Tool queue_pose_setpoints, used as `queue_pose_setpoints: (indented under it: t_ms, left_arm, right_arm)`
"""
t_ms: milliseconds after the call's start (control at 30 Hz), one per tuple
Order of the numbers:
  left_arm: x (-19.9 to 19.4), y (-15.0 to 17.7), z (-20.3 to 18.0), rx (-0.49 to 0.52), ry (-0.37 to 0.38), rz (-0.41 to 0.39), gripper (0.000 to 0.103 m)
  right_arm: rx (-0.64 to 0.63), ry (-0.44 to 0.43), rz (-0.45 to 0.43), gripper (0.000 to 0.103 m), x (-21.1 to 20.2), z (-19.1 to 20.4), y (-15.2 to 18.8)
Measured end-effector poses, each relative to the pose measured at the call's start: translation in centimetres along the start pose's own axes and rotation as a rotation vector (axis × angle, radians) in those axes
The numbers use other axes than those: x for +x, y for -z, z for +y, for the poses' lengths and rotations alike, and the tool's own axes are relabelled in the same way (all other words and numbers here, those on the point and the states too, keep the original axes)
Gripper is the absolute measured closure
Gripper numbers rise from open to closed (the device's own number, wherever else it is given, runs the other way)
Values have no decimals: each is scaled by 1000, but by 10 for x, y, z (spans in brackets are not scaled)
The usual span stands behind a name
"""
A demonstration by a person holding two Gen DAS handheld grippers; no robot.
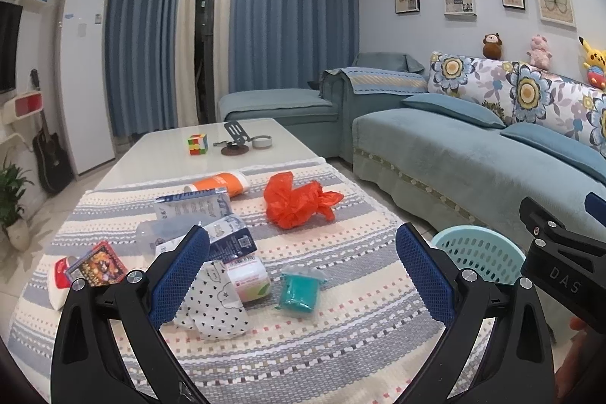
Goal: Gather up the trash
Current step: 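Grasp the teal plastic packet with the right tool while the left grasps the red-and-blue card box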
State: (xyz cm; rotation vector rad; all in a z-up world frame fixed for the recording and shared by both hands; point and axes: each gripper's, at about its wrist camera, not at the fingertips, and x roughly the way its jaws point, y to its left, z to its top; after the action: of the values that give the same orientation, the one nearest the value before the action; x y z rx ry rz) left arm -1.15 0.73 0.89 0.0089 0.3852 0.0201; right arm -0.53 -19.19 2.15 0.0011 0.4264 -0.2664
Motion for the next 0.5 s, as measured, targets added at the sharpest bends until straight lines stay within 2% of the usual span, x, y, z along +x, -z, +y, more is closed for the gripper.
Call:
queue_pose_setpoints:
  t_ms: [100, 233, 333, 433, 500]
  left_arm:
    - [-6, -3, 6, -27, -2, -2, 7]
    - [-15, -11, 28, -67, -10, 4, 7]
    - [-26, -13, 60, -94, -68, -3, 7]
    - [-33, -12, 108, -139, -152, 4, 7]
    - [-36, -8, 144, -170, -232, 15, 7]
  right_arm:
    - [-13, -19, -9, 10, -6, 6, -2]
    - [-34, -83, 3, 18, -9, 17, -6]
    - [-80, -151, -37, 18, -19, 32, -11]
    - [-124, -204, -46, 19, -20, 50, -15]
    - [-159, -249, -24, 30, -13, 66, -19]
